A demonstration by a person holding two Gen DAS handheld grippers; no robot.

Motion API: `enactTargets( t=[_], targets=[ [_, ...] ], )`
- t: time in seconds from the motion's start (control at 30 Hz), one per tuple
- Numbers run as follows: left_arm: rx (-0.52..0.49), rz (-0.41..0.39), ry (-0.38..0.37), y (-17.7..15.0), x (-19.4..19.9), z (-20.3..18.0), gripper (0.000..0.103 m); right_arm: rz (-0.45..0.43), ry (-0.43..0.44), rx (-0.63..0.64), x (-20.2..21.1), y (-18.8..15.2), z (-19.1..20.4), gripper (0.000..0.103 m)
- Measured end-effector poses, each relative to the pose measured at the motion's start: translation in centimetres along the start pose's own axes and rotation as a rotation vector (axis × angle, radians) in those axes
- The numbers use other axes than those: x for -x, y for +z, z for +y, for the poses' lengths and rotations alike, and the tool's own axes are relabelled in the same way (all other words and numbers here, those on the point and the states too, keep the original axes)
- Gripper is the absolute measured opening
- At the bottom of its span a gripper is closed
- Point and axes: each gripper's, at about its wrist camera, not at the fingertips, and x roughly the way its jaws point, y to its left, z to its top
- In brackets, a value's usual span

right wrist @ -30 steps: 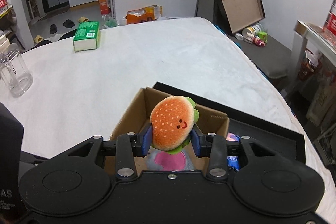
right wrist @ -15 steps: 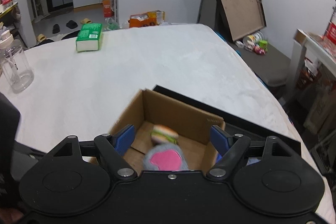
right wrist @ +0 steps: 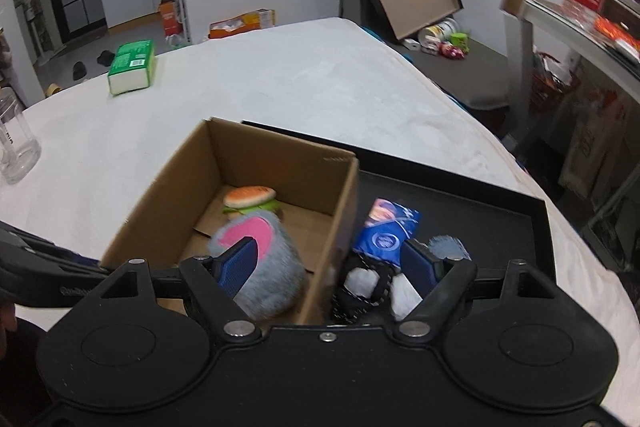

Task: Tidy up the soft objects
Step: 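Move the right gripper to the white wrapped ball and grasp it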

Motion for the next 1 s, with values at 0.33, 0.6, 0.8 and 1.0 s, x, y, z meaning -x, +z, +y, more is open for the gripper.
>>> enactTargets(
  t=[0.33,0.6,0.8,1.0],
  targets=[
    [-0.034,0.0,0.055,0.0,-0.1,-1.3,0.021,-0.005,0.002,-0.057,-0.4,-1.5,-2.9,0.077],
    [-0.054,0.001,0.102,0.1,0.0,-2.1,0.038,0.005,0.02,-0.097,-1.4,-2.8,-5.0,0.076],
    [-0.074,-0.013,0.132,0.1,0.1,-2.8,0.045,0.016,0.04,-0.13,-2.7,-3.7,-6.5,0.071],
    [-0.103,-0.003,0.163,0.3,-0.1,-3.7,0.047,0.033,0.052,-0.156,-4.3,-4.8,-8.1,0.068]
  ],
)
